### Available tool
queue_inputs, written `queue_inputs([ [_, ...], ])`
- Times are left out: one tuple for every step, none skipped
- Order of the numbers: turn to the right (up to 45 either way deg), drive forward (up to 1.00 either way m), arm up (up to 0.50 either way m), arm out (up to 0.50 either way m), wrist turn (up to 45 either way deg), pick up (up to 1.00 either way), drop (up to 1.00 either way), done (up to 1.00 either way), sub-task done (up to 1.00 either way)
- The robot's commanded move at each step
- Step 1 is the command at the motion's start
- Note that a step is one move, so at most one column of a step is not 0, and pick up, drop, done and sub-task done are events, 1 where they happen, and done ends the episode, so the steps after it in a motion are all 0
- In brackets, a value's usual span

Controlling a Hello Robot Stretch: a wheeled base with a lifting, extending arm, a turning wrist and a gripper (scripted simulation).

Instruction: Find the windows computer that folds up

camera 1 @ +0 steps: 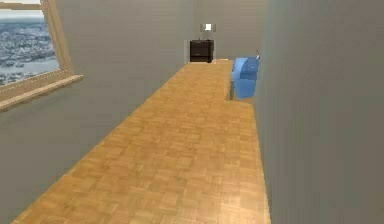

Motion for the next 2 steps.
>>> queue_inputs([
  [0.0,1.0,0.0,0.0,0.0,0.0,0.0,0.0,0.0],
  [3.0,0.0,0.0,0.0,0.0,0.0,0.0,0.0,0.0],
])
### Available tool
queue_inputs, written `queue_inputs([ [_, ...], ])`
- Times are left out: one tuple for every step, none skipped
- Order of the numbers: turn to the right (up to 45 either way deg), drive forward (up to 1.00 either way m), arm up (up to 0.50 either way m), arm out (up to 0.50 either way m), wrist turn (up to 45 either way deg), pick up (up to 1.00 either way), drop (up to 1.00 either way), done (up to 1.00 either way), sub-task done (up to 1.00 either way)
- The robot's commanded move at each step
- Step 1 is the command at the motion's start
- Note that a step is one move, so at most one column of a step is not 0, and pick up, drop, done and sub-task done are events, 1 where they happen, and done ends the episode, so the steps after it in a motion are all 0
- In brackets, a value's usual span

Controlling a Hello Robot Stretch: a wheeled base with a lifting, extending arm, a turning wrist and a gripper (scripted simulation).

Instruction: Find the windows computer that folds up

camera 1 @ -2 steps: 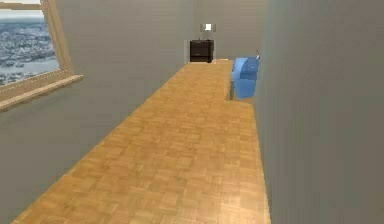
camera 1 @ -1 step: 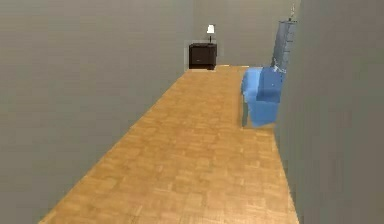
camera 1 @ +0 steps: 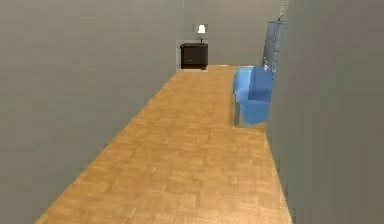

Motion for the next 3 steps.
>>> queue_inputs([
  [0.0,1.0,0.0,0.0,0.0,0.0,0.0,0.0,0.0],
  [-3.0,0.0,0.0,0.0,0.0,0.0,0.0,0.0,0.0],
  [0.0,1.0,0.0,0.0,0.0,0.0,0.0,0.0,0.0],
])
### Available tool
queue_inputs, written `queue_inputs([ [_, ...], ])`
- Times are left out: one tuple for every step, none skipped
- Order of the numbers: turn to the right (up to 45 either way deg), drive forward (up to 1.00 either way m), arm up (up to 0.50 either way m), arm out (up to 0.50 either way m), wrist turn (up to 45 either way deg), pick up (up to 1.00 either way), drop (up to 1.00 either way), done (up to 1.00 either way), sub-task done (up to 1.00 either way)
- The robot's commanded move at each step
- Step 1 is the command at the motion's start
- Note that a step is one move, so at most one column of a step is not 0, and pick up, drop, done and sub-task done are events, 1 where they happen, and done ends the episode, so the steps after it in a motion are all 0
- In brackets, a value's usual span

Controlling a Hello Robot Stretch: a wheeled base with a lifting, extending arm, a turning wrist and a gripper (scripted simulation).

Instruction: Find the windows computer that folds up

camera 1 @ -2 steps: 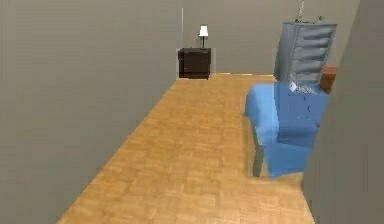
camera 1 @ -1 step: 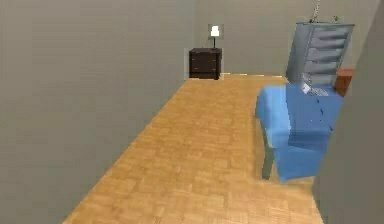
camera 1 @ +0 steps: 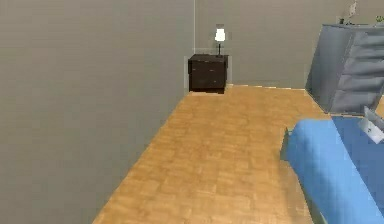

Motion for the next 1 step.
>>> queue_inputs([
  [0.0,0.4,0.0,0.0,0.0,0.0,0.0,0.0,0.0],
])
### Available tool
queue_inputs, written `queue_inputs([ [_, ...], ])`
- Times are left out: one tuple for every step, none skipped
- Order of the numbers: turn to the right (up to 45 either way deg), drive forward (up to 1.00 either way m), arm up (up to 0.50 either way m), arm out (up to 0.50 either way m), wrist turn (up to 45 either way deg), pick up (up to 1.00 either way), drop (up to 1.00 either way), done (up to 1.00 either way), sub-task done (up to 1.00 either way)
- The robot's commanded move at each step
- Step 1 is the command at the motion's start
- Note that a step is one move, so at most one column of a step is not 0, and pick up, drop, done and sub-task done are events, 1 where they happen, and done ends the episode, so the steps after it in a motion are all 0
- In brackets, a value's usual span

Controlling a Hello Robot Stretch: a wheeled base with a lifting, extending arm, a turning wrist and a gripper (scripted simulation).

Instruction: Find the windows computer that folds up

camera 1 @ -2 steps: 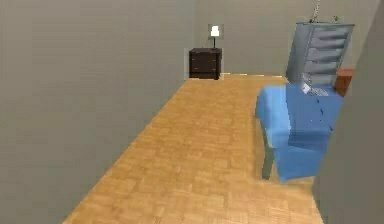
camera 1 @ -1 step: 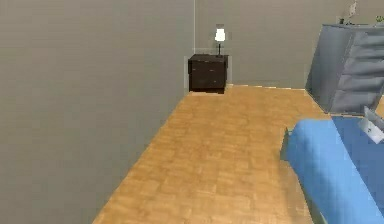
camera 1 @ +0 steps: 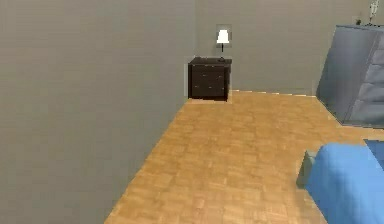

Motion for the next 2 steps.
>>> queue_inputs([
  [12.0,0.0,0.0,0.0,0.0,0.0,0.0,0.0,0.0],
  [0.0,0.8,0.0,0.0,0.0,0.0,0.0,0.0,0.0],
])
